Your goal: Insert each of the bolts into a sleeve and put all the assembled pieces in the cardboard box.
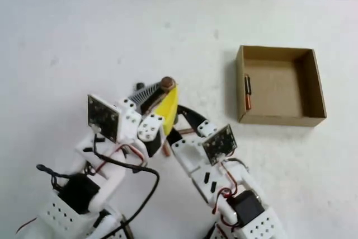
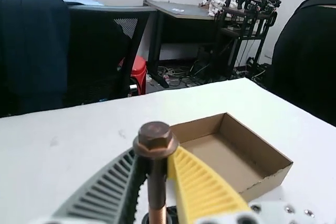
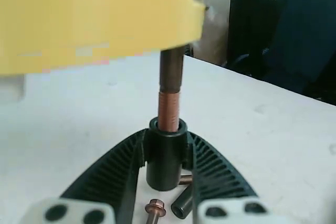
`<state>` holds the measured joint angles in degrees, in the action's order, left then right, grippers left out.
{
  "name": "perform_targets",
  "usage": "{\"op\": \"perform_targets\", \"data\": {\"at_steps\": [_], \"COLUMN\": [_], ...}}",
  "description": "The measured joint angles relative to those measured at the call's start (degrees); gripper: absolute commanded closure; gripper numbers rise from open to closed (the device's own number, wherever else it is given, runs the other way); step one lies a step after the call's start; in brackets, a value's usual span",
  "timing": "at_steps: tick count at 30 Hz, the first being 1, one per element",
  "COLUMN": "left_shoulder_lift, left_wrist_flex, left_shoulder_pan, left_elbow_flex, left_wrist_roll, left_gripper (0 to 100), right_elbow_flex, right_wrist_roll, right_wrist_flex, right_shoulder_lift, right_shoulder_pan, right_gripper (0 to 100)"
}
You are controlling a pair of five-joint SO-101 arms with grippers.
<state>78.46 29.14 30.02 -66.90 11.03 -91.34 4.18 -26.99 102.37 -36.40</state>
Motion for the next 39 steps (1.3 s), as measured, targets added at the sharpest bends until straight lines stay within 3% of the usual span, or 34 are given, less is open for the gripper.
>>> {"op": "perform_targets", "data": {"at_steps": [39], "left_shoulder_lift": [0.3], "left_wrist_flex": [0.4], "left_shoulder_pan": [0.8], "left_elbow_flex": [-8.3], "left_wrist_roll": [0.3], "left_gripper": [97], "right_elbow_flex": [0.0], "right_wrist_roll": [0.0], "right_wrist_flex": [0.0], "right_shoulder_lift": [0.0], "right_shoulder_pan": [1.1], "right_gripper": [98.1]}}
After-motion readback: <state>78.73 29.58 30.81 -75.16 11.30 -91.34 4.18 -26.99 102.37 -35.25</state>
